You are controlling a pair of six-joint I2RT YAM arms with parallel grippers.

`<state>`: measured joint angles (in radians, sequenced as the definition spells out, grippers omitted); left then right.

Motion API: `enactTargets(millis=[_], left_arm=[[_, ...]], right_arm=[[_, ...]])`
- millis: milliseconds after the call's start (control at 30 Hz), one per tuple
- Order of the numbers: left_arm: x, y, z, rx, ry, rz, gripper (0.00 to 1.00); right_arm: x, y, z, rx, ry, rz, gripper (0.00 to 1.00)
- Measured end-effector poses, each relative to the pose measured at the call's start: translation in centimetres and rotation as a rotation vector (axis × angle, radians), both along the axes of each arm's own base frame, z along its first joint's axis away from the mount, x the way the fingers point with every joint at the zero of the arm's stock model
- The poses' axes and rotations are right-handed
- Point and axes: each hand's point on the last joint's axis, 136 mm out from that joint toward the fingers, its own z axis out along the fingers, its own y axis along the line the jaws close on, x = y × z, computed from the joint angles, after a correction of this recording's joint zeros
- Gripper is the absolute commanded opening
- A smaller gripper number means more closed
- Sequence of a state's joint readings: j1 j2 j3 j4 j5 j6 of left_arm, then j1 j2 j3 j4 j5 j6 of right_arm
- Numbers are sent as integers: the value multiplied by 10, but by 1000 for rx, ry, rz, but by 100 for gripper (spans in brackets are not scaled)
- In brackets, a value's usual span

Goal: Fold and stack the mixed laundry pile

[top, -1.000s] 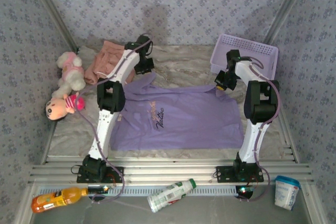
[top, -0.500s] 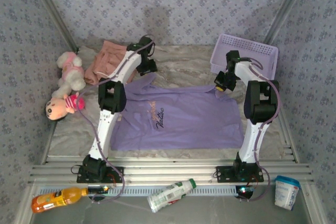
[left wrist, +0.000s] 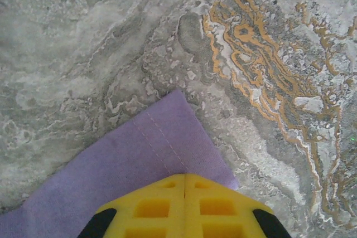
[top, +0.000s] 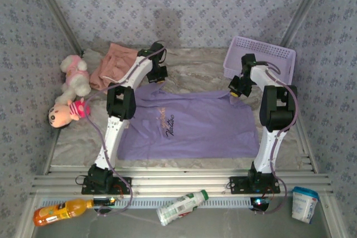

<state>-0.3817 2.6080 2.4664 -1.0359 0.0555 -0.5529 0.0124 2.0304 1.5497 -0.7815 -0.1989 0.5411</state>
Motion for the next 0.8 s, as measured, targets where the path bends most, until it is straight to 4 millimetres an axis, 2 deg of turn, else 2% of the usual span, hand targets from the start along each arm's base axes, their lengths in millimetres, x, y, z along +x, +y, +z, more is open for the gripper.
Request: enactTargets(millis=[233,500,733,767,800], left_arm=[[2,5,2,28,-14,-4,0],[7,19,22,79,-64,18,0],[3,35,22,139,-63,40,0],[3,36,23,136,-62,42,6],[3,36,25,128,-63,41,23]], right_arm=[[0,0,0,0,0,0,0],[-5,0,-5,0,14,0,0],[-11,0,-7,0,24,0,0],[-11,0,-6,0,23,0,0],[-11,0,-6,0,22,0,0]])
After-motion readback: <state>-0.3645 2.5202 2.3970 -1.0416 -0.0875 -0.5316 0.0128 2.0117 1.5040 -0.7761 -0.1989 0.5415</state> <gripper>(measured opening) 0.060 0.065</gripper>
